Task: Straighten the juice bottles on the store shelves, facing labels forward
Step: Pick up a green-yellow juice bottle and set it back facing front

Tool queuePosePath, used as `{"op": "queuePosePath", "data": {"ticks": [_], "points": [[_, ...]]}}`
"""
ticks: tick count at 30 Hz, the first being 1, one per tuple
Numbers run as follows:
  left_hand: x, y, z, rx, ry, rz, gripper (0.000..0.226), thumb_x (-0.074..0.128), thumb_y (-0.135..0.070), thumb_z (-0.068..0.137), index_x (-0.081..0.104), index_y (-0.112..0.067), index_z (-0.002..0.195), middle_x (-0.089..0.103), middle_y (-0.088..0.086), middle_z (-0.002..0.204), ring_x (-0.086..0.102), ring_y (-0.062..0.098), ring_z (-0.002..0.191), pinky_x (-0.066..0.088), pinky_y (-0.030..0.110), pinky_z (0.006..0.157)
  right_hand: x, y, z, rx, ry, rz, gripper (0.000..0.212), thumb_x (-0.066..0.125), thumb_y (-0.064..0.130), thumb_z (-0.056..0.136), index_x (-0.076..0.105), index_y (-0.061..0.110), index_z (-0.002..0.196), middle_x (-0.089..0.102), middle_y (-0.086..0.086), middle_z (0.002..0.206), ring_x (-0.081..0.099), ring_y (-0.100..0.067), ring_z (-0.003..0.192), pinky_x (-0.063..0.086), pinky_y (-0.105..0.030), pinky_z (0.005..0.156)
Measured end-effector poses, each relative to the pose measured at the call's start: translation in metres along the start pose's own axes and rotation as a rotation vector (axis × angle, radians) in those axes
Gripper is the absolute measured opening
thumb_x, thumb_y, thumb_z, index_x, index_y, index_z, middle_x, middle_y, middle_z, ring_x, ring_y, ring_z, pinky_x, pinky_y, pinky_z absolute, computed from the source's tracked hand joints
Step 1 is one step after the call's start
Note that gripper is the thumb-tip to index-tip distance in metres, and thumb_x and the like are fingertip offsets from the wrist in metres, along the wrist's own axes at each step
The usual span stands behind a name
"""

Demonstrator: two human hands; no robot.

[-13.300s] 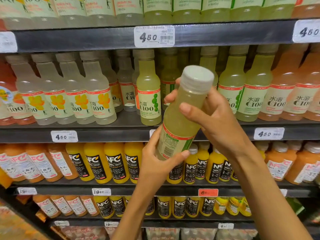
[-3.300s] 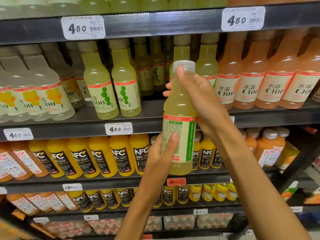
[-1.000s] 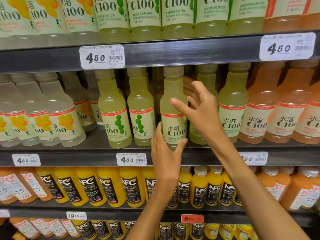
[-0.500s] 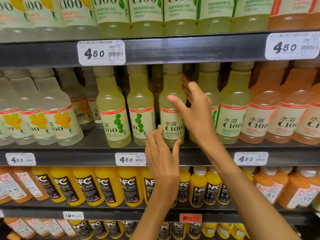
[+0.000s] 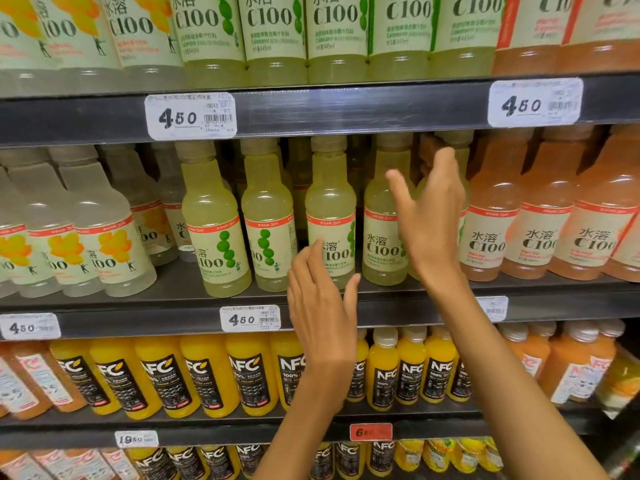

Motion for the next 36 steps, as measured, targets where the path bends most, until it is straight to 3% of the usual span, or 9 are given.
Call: {"op": "queuePosePath", "data": {"ticks": [5, 9, 14, 18, 24, 28, 31, 34, 36], "points": [[0.002, -0.007, -0.004, 0.053, 0.020, -0.052, 0.058, 0.070, -0.020, 0.083, 0.046, -0.008, 0.134, 0.051, 0.010, 0.127, 0.048, 0.022, 0.120, 0.039, 0.032, 0.101, 0.025, -0.003, 0.002, 0.009, 0.210, -0.117, 0.024, 0.052, 0.026, 0.096, 0.032, 0.013, 0.093, 0.026, 0.013, 0.076, 0.029, -0.002, 0.065, 0.030, -0.018, 0.058], [0.003, -0.002, -0.005, 0.036, 0.050, -0.114, 0.058, 0.070, -0.020, 0.083, 0.045, -0.009, 0.135, 0.049, 0.009, 0.128, 0.045, 0.020, 0.123, 0.033, 0.028, 0.105, 0.013, 0.005, 0.003, -0.032, 0.130, 0.012, 0.029, 0.057, 0.029, 0.093, 0.034, 0.012, 0.094, 0.028, 0.012, 0.080, 0.032, 0.000, 0.069, 0.032, -0.002, 0.067], [0.008, 0.000, -0.016, 0.028, 0.186, -0.206, 0.071, 0.073, -0.031, 0.080, 0.039, -0.014, 0.140, 0.044, 0.004, 0.137, 0.032, 0.013, 0.129, 0.028, 0.031, 0.111, 0.003, 0.010, -0.013, -0.044, 0.281, 0.283, 0.035, 0.058, 0.027, 0.093, 0.049, 0.007, 0.121, 0.053, -0.003, 0.114, 0.049, 0.004, 0.097, 0.039, -0.007, 0.083], [0.010, -0.003, -0.024, -0.002, 0.325, -0.373, 0.082, 0.075, -0.040, 0.075, 0.032, -0.020, 0.143, 0.039, -0.004, 0.141, 0.026, 0.000, 0.130, 0.028, 0.034, 0.114, -0.022, 0.018, -0.024, -0.043, 0.261, 0.531, 0.031, 0.057, 0.017, 0.094, 0.051, 0.003, 0.121, 0.063, -0.008, 0.112, 0.060, -0.011, 0.105, 0.048, -0.020, 0.087], [-0.004, -0.018, -0.043, -0.125, 0.606, -0.711, 0.076, 0.076, -0.047, 0.063, 0.041, -0.036, 0.129, 0.062, -0.019, 0.116, 0.058, 0.003, 0.111, 0.052, 0.033, 0.092, -0.046, 0.031, -0.026, 0.090, 0.383, 0.888, 0.020, 0.060, 0.023, 0.089, 0.059, 0.016, 0.109, 0.072, -0.002, 0.102, 0.069, -0.016, 0.099, 0.055, -0.025, 0.074], [-0.017, -0.019, -0.069, -0.174, 0.892, -0.918, 0.048, 0.076, -0.027, 0.068, 0.055, -0.043, 0.109, 0.069, -0.015, 0.104, 0.066, 0.003, 0.097, 0.052, 0.012, 0.073, -0.038, 0.017, -0.031, 0.301, 0.627, 1.028, 0.044, 0.071, 0.036, 0.079, 0.056, 0.012, 0.114, 0.072, -0.001, 0.092, 0.068, -0.022, 0.096, 0.056, -0.035, 0.080], [-0.020, -0.021, -0.091, -0.259, 1.058, -1.000, 0.056, 0.071, -0.041, 0.063, 0.054, -0.032, 0.116, 0.071, -0.013, 0.108, 0.066, 0.005, 0.101, 0.052, 0.016, 0.078, -0.024, 0.018, -0.049, 0.488, 0.842, 1.277, 0.062, 0.075, 0.048, 0.067, 0.054, 0.010, 0.110, 0.068, -0.006, 0.083, 0.068, -0.022, 0.080, 0.056, -0.035, 0.077], [-0.022, -0.020, -0.095, -0.351, 1.031, -1.056, 0.065, 0.066, -0.049, 0.064, 0.052, -0.026, 0.123, 0.069, -0.003, 0.115, 0.064, 0.015, 0.108, 0.053, 0.029, 0.088, -0.022, 0.014, -0.056, 0.548, 0.766, 1.239, 0.037, 0.061, 0.037, 0.087, 0.051, 0.010, 0.110, 0.063, -0.005, 0.076, 0.065, -0.020, 0.069, 0.054, -0.031, 0.065], [-0.027, -0.017, -0.085, -0.337, 0.905, -1.007, 0.057, 0.064, -0.053, 0.065, 0.052, -0.037, 0.119, 0.069, -0.011, 0.112, 0.065, 0.008, 0.105, 0.053, 0.021, 0.082, -0.023, 0.012, -0.058, 0.523, 0.674, 1.102, 0.028, 0.055, 0.034, 0.092, 0.052, 0.012, 0.109, 0.064, -0.006, 0.077, 0.066, -0.020, 0.070, 0.056, -0.030, 0.063]]}}
Point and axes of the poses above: each hand's wrist, its own z-axis towards the middle knuckle, its own x-axis out of the palm, y = z × x, the point moved 5 cm from there along z, towards the middle knuckle
